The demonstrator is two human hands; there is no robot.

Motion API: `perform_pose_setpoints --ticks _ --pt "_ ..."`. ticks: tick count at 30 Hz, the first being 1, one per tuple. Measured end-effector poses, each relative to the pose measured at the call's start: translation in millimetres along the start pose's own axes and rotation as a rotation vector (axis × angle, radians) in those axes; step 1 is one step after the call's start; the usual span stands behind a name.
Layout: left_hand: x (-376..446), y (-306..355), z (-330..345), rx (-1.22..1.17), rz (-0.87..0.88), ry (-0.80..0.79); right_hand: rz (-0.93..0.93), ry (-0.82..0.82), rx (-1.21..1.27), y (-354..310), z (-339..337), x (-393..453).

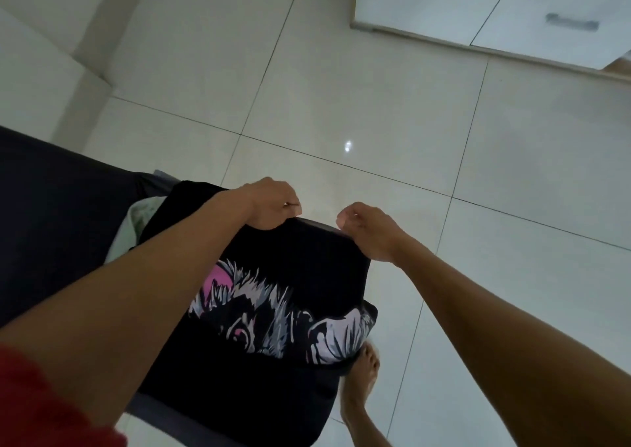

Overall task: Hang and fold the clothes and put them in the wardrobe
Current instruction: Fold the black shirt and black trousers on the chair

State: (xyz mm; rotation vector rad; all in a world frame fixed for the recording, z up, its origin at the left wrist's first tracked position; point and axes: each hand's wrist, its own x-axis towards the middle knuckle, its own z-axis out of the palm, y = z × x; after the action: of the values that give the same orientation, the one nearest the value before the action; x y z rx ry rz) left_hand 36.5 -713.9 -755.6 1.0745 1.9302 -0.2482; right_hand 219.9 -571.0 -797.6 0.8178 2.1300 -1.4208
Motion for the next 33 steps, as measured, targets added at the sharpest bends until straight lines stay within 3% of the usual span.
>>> perform_pose_setpoints --ticks 6,8,11,13,18,24,27,29,33 --pt "20 9 6 -0.019 -0.066 -0.134 0.07 -0.149 -0.046 10 6 19" --pt "24 9 8 -0.029 -0.04 -0.094 0.049 -0.083 0.016 15 6 21" --pt "21 5 9 -0.062 0.024 0.123 -0.063 0.067 -0.01 17 4 17" --pt "14 1 7 -0.153 0.06 0.233 -0.139 0.083 -0.02 12 2 9" --pt "1 -13 3 -0.001 0.091 0.087 -0.178 0.02 -0.054 4 6 0" --pt "-21 -7 -2 0.043 0.257 0.254 -0.23 0.032 -0.053 -12 -4 -16" --pt "-38 -3 -6 0.079 0.323 0.221 -0.278 0.01 -0.017 -15 -5 -32" --pt "-46 -2 -8 0.18 0.338 0.206 -0.297 -0.058 -0.119 -11 -7 -41" --pt "-59 -6 -16 0.363 0.236 0.131 -0.213 -0.158 -0.657 9 -17 -52"
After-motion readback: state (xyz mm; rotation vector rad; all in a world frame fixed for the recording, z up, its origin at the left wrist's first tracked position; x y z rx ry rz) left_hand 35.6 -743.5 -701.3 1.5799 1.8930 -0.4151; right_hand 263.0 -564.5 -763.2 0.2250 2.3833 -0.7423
